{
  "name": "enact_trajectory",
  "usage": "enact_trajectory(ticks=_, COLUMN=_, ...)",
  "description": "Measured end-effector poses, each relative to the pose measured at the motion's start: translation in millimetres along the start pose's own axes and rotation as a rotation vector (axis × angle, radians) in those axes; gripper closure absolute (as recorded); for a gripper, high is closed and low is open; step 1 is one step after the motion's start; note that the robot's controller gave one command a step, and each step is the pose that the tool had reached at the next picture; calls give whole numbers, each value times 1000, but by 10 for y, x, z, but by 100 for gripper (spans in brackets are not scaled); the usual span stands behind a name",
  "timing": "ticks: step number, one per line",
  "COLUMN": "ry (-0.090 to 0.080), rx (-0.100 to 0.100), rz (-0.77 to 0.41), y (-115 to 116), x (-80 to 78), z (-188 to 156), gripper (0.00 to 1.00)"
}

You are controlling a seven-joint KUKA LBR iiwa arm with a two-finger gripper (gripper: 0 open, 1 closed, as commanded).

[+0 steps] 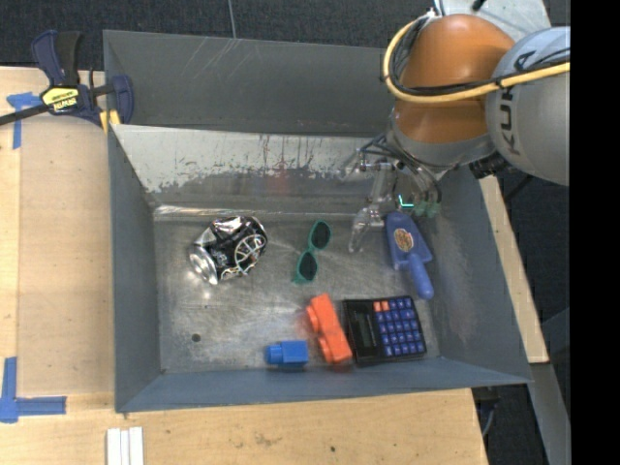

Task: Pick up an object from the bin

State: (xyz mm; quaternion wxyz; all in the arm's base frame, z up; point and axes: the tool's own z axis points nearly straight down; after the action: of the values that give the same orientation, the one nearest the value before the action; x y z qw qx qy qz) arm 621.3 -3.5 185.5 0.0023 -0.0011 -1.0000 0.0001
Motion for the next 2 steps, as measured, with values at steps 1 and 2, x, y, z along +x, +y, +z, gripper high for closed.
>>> enact_trajectory(ticks=1, ry=-8, rx=0, rz=0, y=1, x=-16, z=-49, gripper=0)
enact_trajectory(ticks=2, ry=-17, rx=3, rz=-215, y=190, x=-1, z=352, gripper=0)
